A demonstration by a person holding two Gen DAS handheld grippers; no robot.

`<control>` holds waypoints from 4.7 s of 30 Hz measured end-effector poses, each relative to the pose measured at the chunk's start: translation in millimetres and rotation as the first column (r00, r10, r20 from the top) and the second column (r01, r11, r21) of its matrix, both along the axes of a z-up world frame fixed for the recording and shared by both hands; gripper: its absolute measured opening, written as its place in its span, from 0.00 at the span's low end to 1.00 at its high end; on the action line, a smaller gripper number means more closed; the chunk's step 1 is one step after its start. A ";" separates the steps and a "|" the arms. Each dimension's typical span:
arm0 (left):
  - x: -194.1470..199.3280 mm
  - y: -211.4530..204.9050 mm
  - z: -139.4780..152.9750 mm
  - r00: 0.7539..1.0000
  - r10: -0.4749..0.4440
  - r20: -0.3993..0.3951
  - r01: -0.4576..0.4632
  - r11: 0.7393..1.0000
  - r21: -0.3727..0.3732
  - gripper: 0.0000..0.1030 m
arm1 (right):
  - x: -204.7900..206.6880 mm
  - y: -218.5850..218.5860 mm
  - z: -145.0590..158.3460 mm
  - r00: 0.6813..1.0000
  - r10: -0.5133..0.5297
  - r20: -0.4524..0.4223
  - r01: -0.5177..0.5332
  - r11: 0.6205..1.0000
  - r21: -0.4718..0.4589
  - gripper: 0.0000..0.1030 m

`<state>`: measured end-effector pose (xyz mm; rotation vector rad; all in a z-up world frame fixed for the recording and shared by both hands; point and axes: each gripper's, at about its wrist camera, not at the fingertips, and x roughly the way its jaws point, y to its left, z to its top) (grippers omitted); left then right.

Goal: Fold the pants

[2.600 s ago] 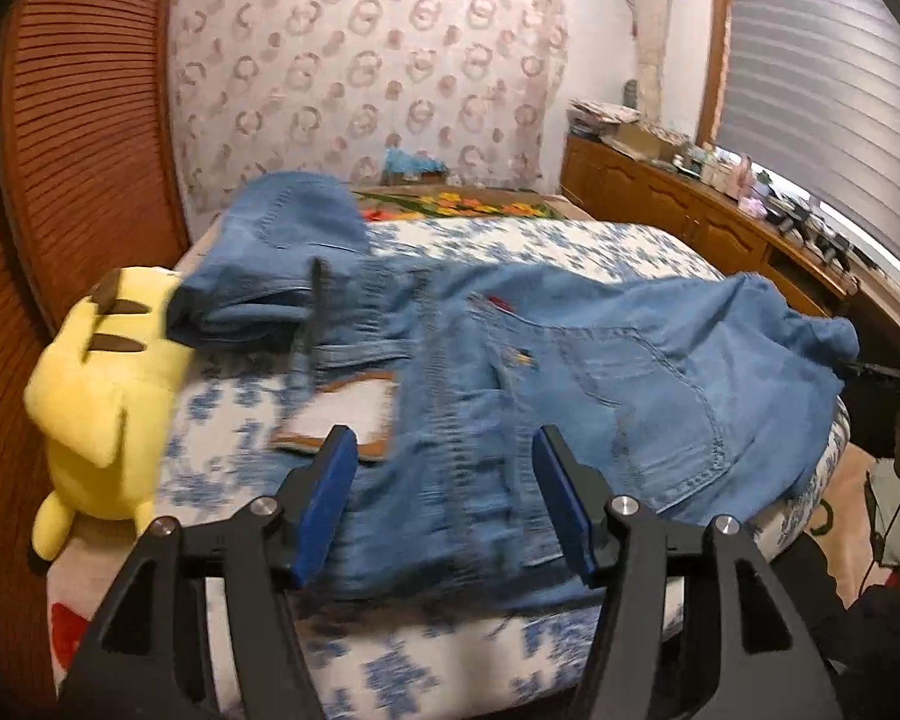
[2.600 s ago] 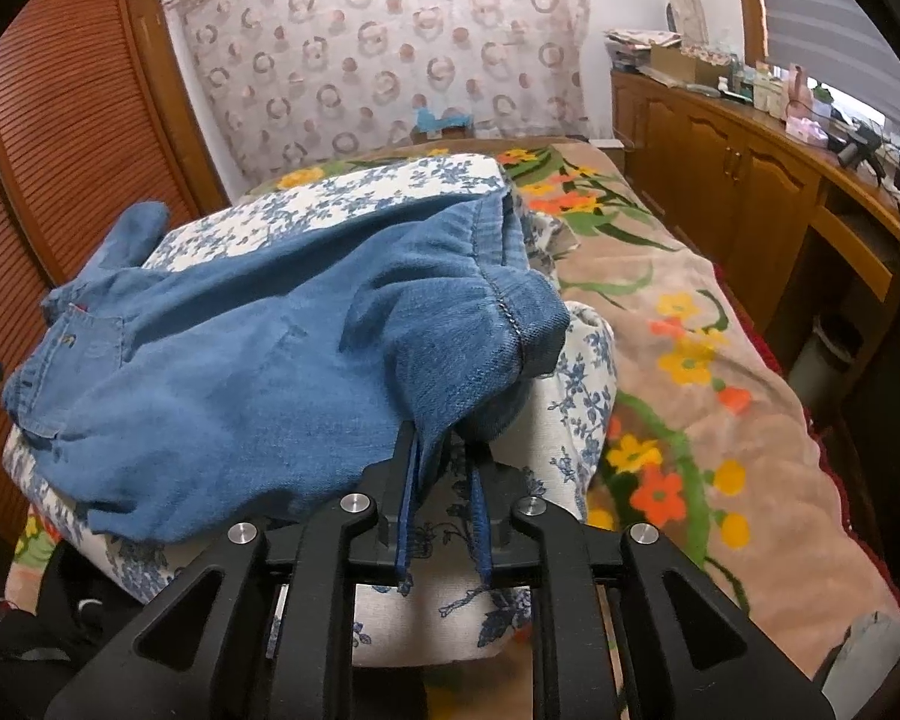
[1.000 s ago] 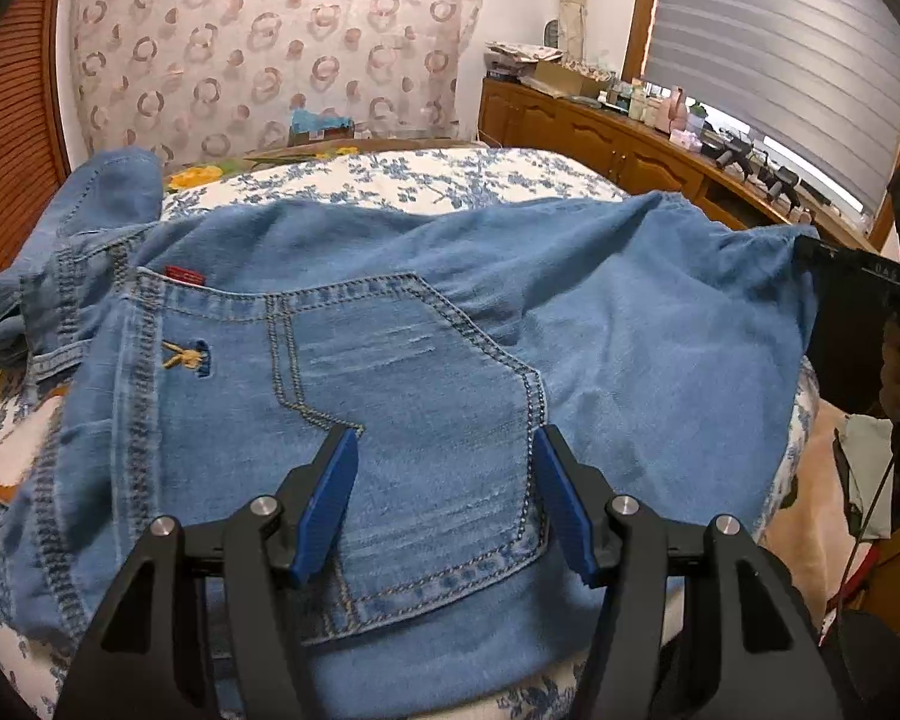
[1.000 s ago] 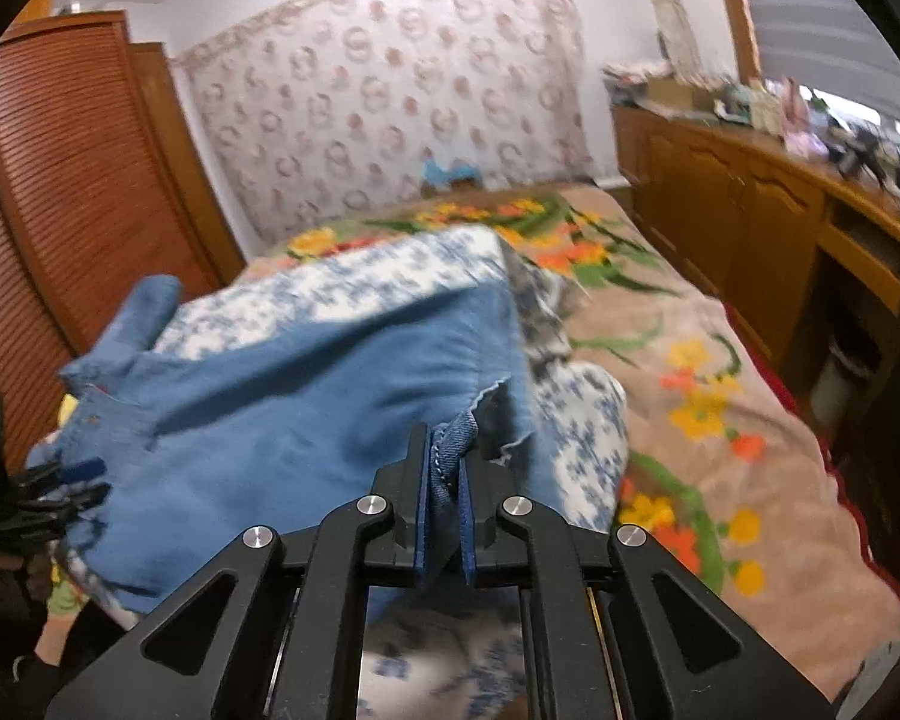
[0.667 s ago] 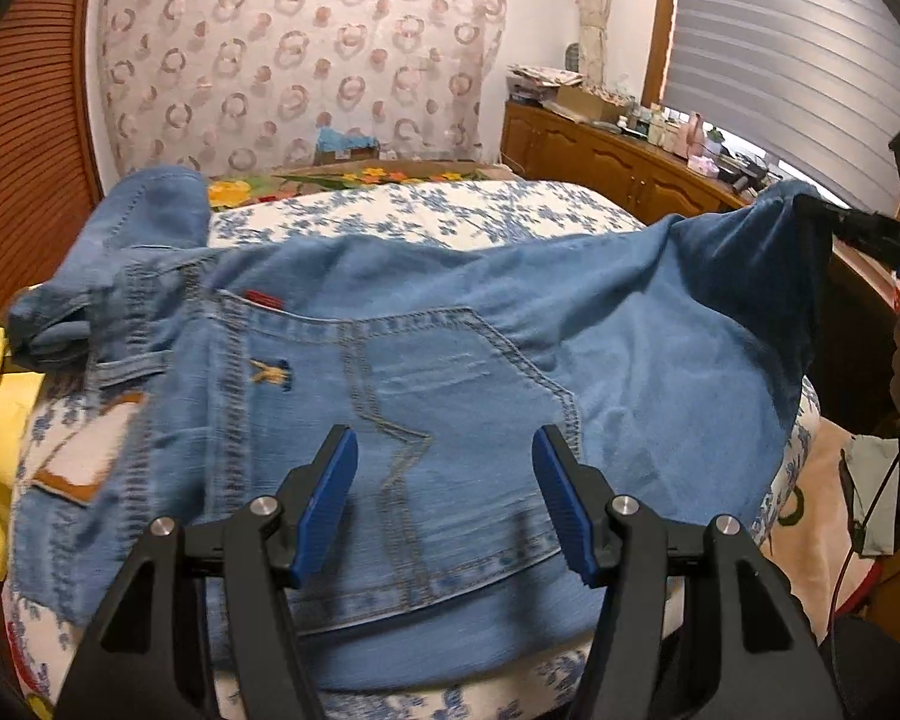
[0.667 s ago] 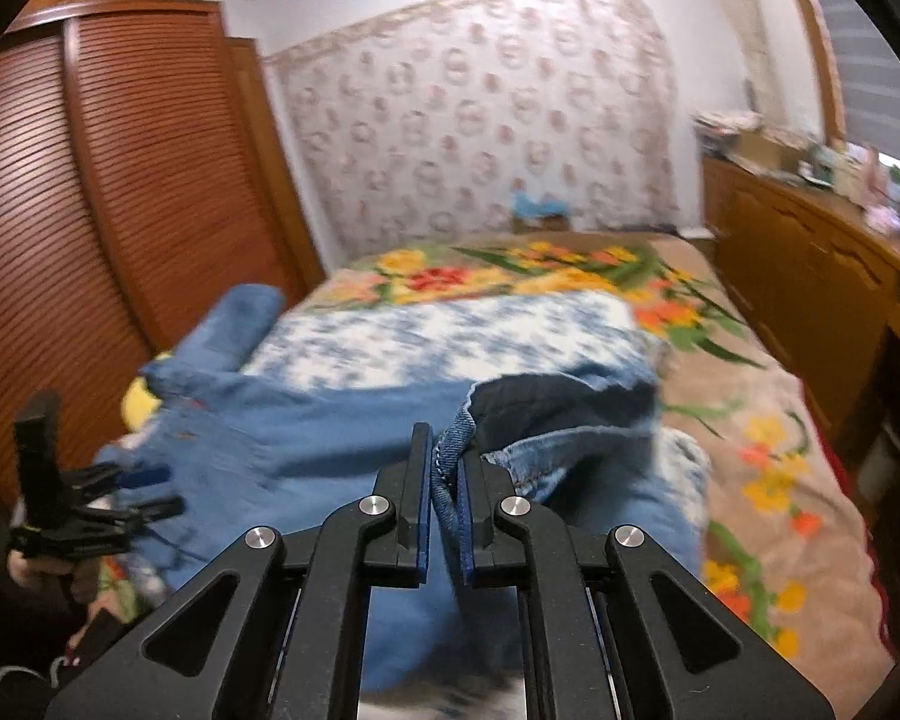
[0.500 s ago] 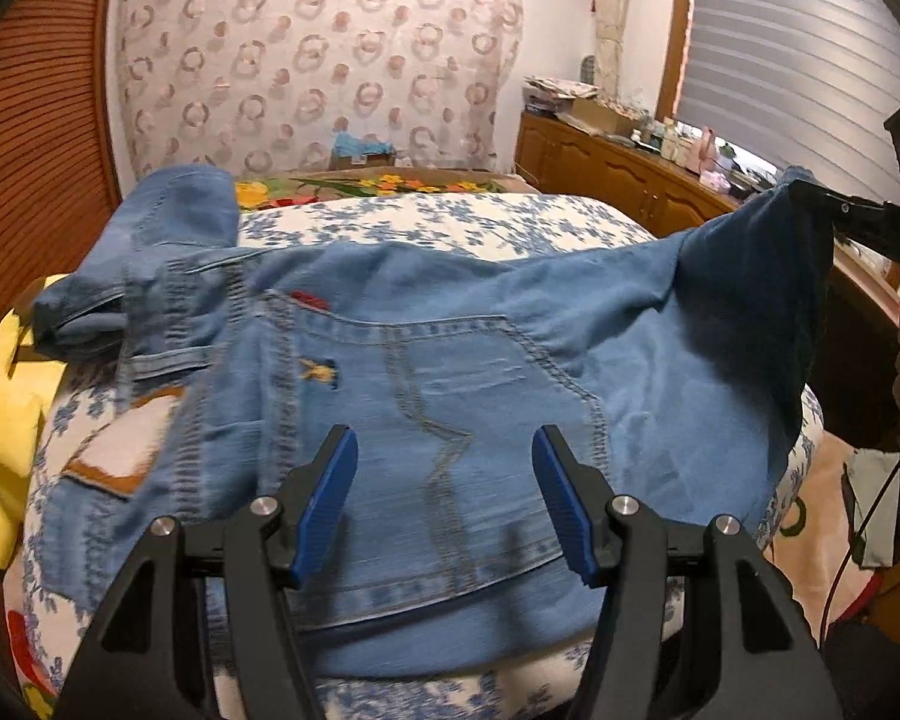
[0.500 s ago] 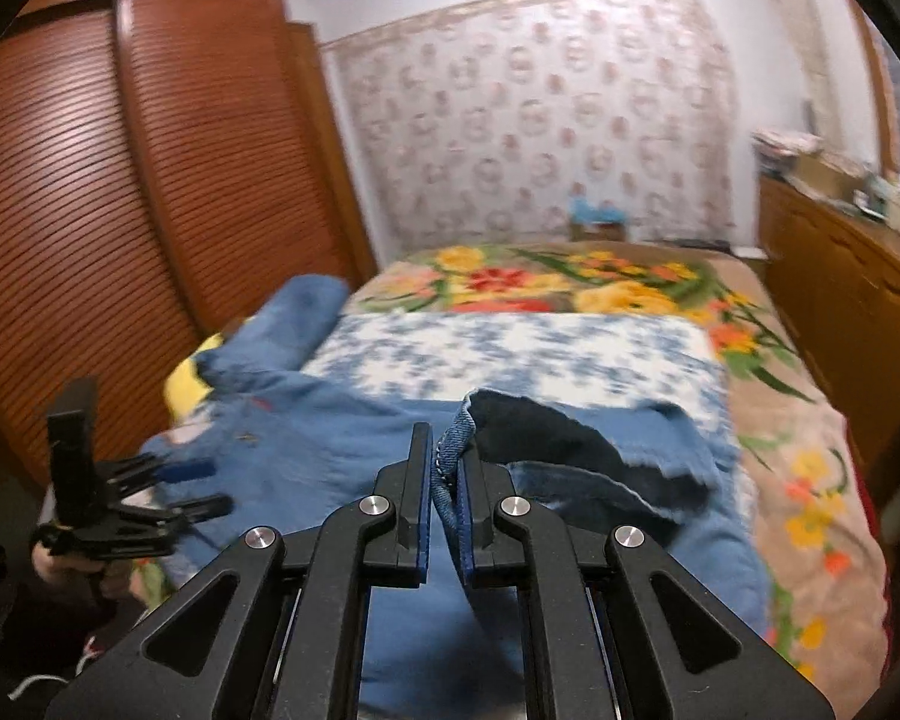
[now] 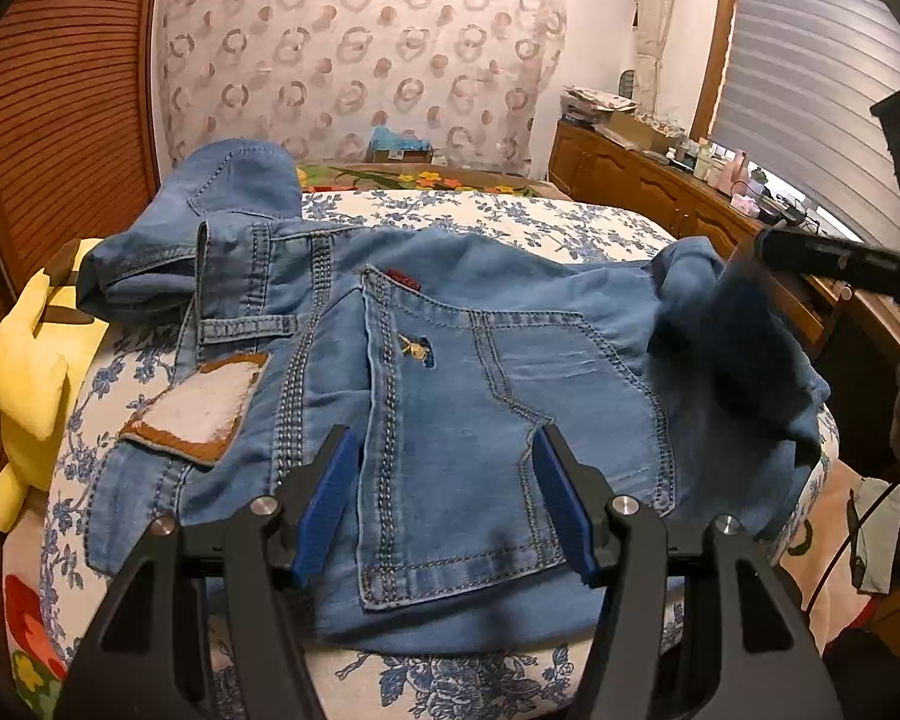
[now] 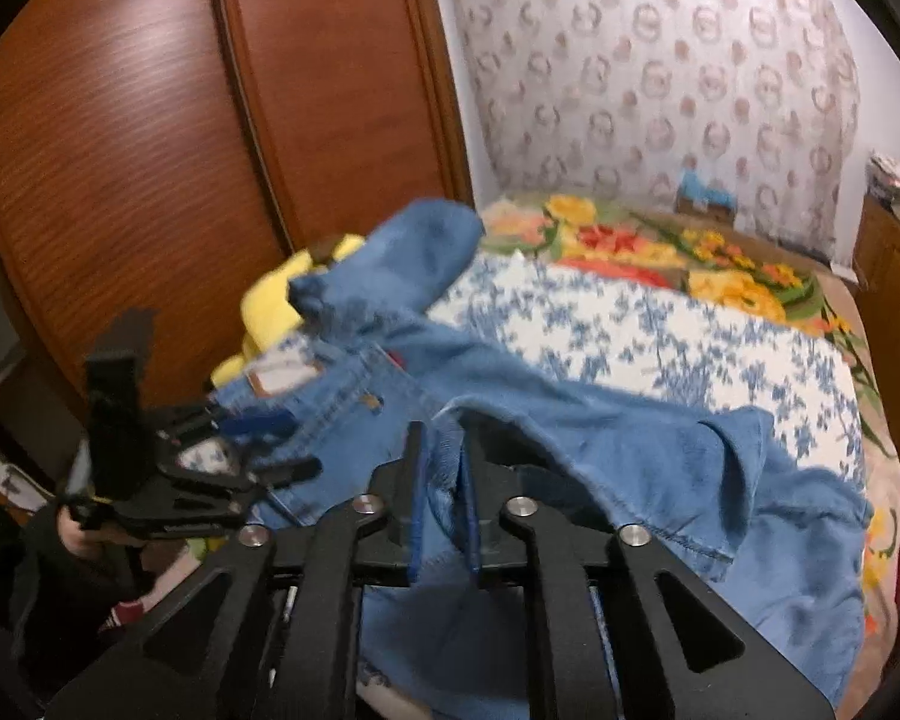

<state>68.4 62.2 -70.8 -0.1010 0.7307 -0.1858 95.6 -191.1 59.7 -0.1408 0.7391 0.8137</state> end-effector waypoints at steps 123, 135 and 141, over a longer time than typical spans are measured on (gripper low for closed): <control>-49.6 103.4 15.9 1.000 0.020 0.015 -0.018 0.993 -0.118 0.10 | 66.1 239.1 4.3 0.985 0.164 0.054 -0.159 0.984 -0.078 0.15; -50.0 114.5 20.1 0.995 0.087 0.048 -0.083 0.993 -0.079 0.34 | 85.6 139.0 3.1 0.993 0.006 0.120 0.007 0.995 -0.101 0.43; -41.8 103.1 20.0 0.994 0.096 0.052 -0.093 0.994 -0.061 0.34 | 115.8 62.1 -30.8 0.993 -0.112 0.024 0.114 0.986 -0.122 0.43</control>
